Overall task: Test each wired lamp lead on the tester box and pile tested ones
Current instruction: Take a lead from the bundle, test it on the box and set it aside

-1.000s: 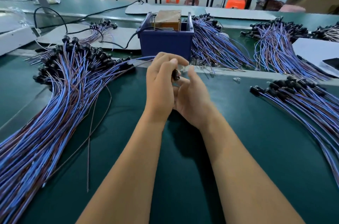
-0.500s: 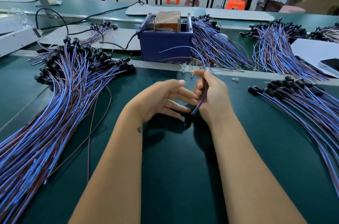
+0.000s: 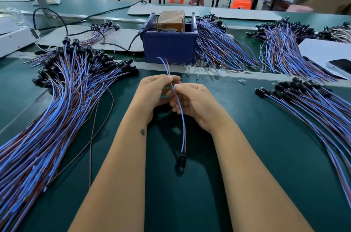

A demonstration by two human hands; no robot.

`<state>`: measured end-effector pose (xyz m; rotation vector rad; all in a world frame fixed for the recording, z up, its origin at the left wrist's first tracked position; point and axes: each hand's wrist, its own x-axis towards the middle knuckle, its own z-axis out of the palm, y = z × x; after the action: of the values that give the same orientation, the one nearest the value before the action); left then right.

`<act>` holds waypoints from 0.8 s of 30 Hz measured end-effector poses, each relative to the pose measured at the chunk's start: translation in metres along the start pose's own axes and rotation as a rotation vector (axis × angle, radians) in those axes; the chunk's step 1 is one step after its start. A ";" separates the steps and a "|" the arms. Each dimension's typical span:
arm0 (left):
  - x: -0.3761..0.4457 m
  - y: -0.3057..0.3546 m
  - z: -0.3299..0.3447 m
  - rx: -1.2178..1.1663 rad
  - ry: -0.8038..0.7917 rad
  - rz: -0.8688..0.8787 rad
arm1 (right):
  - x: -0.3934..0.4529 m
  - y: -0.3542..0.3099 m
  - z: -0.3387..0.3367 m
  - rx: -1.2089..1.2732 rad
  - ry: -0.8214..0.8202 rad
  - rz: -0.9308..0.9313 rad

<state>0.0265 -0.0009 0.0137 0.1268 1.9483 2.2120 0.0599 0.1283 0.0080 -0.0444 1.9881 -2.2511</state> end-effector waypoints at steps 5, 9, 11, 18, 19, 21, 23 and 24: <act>0.000 -0.001 0.002 0.023 -0.102 -0.001 | 0.003 0.005 0.003 0.015 0.128 -0.095; 0.001 -0.002 0.001 0.054 -0.141 0.004 | 0.002 0.005 0.005 -0.057 0.203 -0.160; 0.001 -0.002 0.003 0.052 -0.143 0.007 | 0.003 0.005 0.006 -0.048 0.230 -0.184; 0.005 -0.005 0.010 -0.059 0.035 -0.001 | 0.005 0.005 0.006 -0.023 0.294 -0.168; 0.006 -0.006 0.009 -0.076 0.080 -0.008 | 0.005 0.005 0.006 -0.024 0.305 -0.160; 0.010 -0.007 0.007 -0.104 0.172 -0.027 | 0.005 0.005 0.007 -0.053 0.338 -0.159; 0.013 -0.009 0.006 -0.097 0.228 -0.039 | 0.006 0.006 0.008 -0.114 0.368 -0.166; 0.014 -0.009 0.007 -0.088 0.242 -0.040 | 0.006 0.006 0.008 -0.144 0.381 -0.169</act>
<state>0.0151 0.0095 0.0045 -0.2002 1.9437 2.3779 0.0552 0.1193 0.0022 0.2274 2.4198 -2.3554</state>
